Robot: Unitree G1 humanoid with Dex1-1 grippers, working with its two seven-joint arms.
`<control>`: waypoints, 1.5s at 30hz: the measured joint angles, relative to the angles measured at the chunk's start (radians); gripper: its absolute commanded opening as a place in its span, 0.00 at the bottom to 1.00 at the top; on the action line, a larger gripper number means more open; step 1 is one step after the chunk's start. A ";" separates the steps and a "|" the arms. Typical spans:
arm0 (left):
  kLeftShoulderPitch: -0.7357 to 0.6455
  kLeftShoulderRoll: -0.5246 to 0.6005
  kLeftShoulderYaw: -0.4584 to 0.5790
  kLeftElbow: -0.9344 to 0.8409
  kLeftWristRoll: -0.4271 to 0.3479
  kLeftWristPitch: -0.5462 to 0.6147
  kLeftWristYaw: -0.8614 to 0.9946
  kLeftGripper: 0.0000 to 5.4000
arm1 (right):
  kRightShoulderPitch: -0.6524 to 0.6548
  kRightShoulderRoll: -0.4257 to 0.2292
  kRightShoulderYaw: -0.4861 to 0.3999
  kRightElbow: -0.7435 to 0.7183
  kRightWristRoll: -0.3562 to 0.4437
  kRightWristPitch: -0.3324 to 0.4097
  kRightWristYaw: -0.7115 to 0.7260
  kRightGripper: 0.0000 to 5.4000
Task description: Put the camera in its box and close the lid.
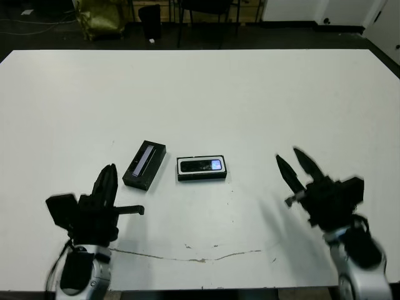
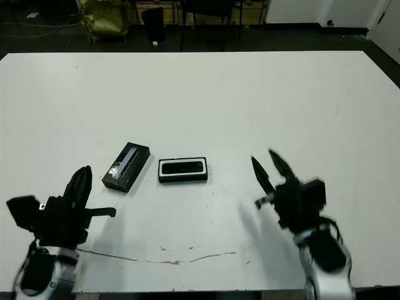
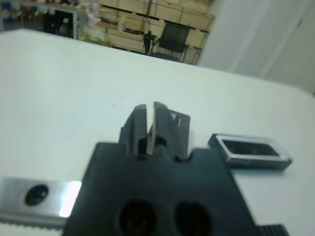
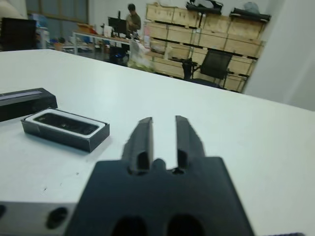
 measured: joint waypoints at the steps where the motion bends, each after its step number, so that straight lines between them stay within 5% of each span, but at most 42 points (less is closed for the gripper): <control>1: -0.012 0.020 0.004 -0.011 -0.003 0.025 -0.015 0.16 | 0.001 0.001 0.003 0.000 0.000 -0.003 -0.006 0.00; 10: -0.141 0.231 0.013 -0.043 -0.051 0.221 -0.205 0.55 | -0.001 0.000 0.024 -0.033 0.020 0.029 -0.045 0.00; 20: -0.170 0.214 -0.049 0.026 0.041 0.241 -0.163 0.99 | -0.010 -0.006 0.036 -0.039 0.059 0.049 -0.055 0.00; 24: -0.171 0.163 -0.060 0.050 0.053 0.251 -0.117 1.00 | -0.014 -0.011 0.036 -0.030 0.060 0.045 -0.059 0.00; 31: -0.216 0.077 0.005 0.062 -0.056 0.440 -0.091 1.00 | -0.012 -0.012 0.038 -0.032 0.068 0.046 -0.070 0.00; 40: -0.306 0.081 0.059 0.061 -0.160 0.638 -0.116 1.00 | -0.011 -0.015 0.043 -0.037 0.070 0.058 -0.074 0.00; 45: -0.358 0.173 0.039 0.064 -0.154 0.688 -0.142 1.00 | -0.010 -0.015 0.044 -0.036 0.070 0.056 -0.075 0.00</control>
